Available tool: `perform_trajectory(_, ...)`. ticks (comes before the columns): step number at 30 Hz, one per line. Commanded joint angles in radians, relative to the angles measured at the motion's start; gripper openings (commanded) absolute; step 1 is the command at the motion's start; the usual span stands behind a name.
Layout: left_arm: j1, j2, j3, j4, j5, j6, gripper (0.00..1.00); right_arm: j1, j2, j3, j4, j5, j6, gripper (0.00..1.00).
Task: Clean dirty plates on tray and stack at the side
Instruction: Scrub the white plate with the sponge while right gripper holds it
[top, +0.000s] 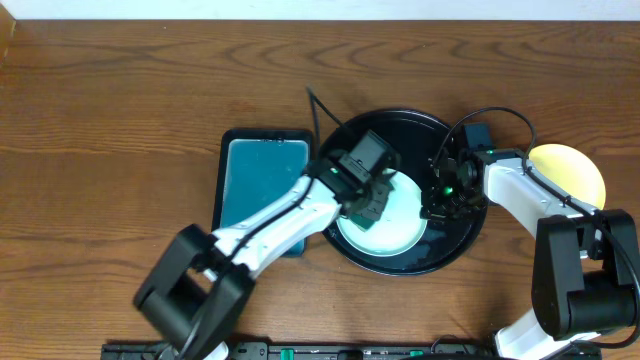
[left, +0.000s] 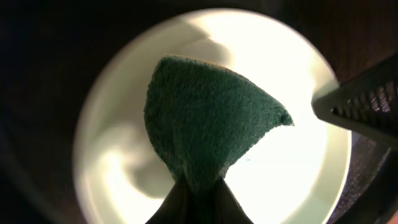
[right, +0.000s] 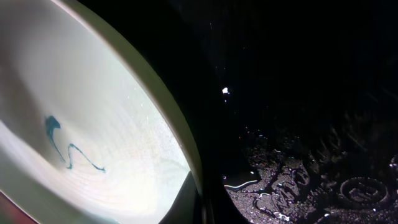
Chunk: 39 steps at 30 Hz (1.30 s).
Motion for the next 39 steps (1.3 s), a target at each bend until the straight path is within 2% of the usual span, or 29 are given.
perform_trajectory(1,-0.035,0.046,0.023,0.027,0.049,-0.032,0.07,0.007,-0.005,-0.011,0.000,0.023,0.011,0.01)
perform_trajectory(12,-0.114,0.137,0.023,0.100,0.045,-0.047,0.07,0.007,-0.005,-0.011,-0.001,0.023,0.011,0.01)
perform_trajectory(17,-0.104,0.151,0.019,0.065,-0.109,-0.047,0.07,0.007,-0.005,-0.011,-0.001,0.023,0.011,0.01)
perform_trajectory(20,-0.066,0.151,0.019,0.047,-0.148,-0.046,0.08,0.007,-0.005,-0.011,-0.001,0.023,0.011,0.01)
perform_trajectory(32,0.093,0.151,0.019,0.044,-0.147,-0.048,0.07,0.007,-0.005,-0.011,-0.001,0.023,0.011,0.01)
perform_trajectory(35,0.105,0.151,0.019,0.044,-0.140,-0.109,0.07,0.007,-0.005,-0.011,0.000,0.023,0.011,0.01)
perform_trajectory(39,0.088,0.151,0.019,0.062,0.040,-0.117,0.07,0.007,-0.005,-0.011,-0.001,0.023,0.011,0.01)
